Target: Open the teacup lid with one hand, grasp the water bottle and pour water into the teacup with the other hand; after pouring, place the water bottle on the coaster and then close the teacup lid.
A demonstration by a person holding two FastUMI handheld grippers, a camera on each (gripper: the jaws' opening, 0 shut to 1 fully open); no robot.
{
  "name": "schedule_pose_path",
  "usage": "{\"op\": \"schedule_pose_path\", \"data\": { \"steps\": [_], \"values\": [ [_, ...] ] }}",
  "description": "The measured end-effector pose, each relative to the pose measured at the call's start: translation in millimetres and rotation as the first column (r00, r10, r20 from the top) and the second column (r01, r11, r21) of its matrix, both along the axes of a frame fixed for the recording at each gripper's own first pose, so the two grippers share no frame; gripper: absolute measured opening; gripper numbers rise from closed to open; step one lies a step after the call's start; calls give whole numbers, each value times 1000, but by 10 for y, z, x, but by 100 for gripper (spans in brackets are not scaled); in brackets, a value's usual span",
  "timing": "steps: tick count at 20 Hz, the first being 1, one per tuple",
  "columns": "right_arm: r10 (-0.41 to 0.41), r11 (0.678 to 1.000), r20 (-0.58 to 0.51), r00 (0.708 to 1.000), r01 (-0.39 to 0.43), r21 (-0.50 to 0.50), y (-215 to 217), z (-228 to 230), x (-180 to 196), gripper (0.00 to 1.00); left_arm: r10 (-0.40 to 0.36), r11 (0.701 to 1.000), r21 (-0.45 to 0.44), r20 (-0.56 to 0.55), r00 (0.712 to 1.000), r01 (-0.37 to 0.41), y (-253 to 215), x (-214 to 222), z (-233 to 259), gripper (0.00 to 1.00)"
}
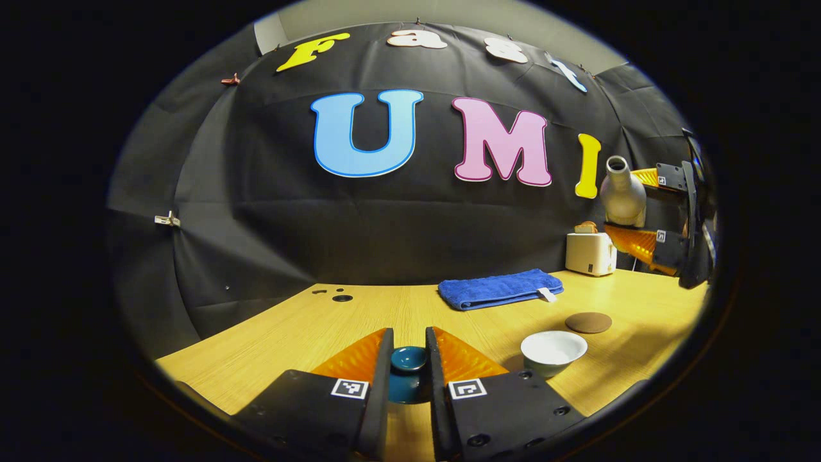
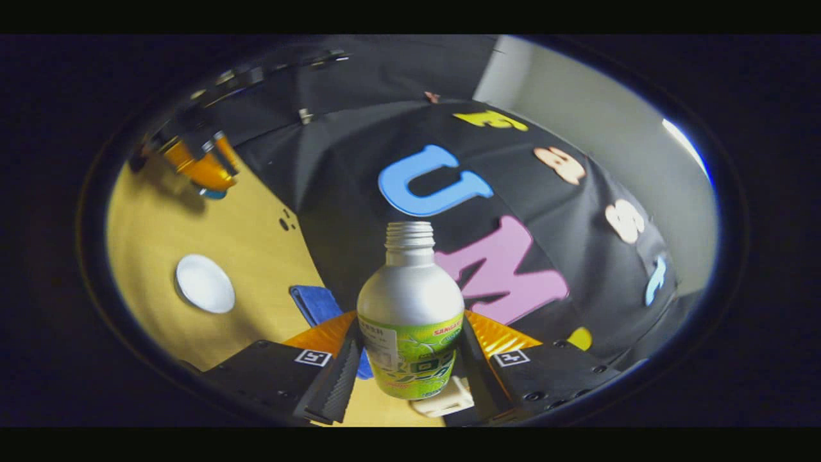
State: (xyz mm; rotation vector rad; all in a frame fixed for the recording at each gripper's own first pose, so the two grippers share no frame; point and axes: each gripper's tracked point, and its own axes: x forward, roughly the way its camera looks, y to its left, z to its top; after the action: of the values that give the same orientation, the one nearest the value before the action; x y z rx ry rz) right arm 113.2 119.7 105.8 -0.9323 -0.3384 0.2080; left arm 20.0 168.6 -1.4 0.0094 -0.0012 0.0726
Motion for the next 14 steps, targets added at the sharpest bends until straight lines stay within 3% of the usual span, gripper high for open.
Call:
{"op": "schedule_pose_path", "data": {
  "steps": [2, 6, 10, 14],
  "values": [
    [14, 985, -84, 996, 1, 173, -95, 44, -22, 76, 0, 1000, 0, 0, 1000, 0, 5, -5, 2, 31],
    [61, 902, -214, 975, 38, 430, -289, -61, 36, 76, 9, 1000, 1, 1, 1000, -9, 24, 0, 4, 31],
    [137, 785, -344, 929, 110, 609, -402, -332, 198, 76, 9, 1000, 1, 1, 1000, -9, 27, 0, 3, 31],
    [268, 621, -372, 889, 136, 772, -378, -557, 377, 76, 10, 1000, 1, 1, 1000, -10, 28, 3, 2, 31]
  ]
}}
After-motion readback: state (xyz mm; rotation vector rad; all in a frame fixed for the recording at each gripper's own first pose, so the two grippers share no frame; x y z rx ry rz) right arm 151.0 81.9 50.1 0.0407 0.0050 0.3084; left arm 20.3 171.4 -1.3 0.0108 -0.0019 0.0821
